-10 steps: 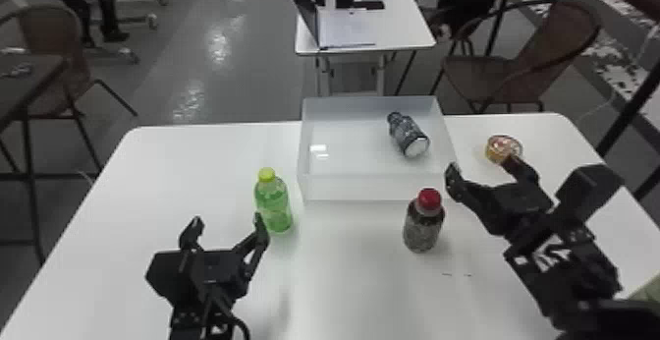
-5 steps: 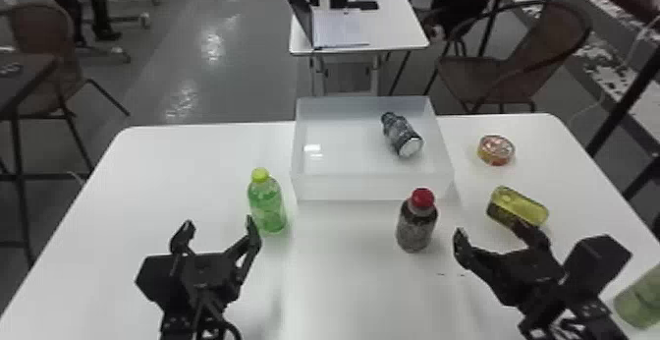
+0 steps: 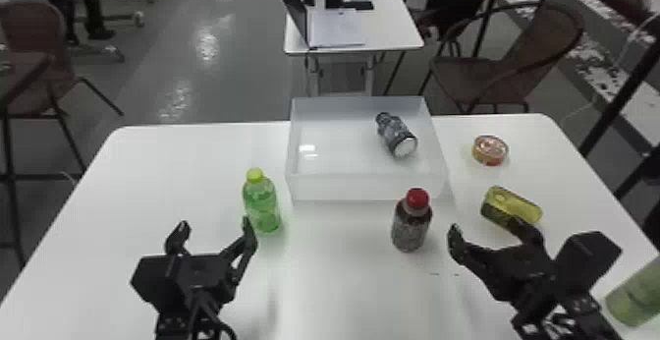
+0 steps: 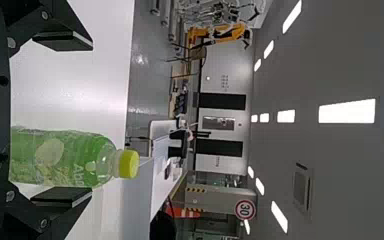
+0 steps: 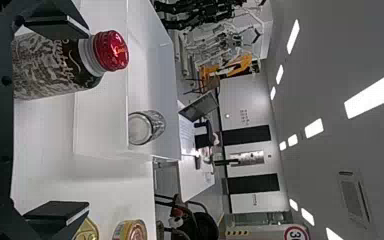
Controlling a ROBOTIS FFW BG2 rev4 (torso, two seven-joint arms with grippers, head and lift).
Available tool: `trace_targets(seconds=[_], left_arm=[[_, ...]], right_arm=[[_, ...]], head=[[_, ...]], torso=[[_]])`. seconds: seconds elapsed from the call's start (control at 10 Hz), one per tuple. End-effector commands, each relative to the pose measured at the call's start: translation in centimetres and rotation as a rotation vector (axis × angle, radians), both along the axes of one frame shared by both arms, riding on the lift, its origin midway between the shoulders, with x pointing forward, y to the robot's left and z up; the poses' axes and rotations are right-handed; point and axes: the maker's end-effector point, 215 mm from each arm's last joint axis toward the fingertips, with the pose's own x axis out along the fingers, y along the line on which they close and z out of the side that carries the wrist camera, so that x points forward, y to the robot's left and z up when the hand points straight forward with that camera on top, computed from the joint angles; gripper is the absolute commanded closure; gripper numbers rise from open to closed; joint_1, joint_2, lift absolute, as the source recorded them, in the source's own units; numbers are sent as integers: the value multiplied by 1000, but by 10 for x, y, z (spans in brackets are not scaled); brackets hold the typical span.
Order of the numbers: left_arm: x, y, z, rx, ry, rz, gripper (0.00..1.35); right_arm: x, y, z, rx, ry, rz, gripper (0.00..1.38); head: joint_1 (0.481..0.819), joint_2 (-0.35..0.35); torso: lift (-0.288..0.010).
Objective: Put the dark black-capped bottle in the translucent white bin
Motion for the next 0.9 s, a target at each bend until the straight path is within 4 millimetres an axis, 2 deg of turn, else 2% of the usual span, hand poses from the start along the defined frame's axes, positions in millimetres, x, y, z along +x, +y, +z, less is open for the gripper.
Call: trace_targets(seconds=[0.0, 0.4, 0.8], left_arm=[[0, -1, -3, 0, 15, -3, 254], [0, 0, -2, 1, 12, -3, 254], [-1, 1, -3, 2, 13, -1, 254]], right_arm=[[1, 0, 0, -4, 1, -8, 88], [0, 0, 2, -19, -4, -21, 88], [-3, -9, 7, -26, -25, -69, 88]], head=[[695, 34], [695, 33], [695, 24]], torso=[[-92], [-92], [-92]])
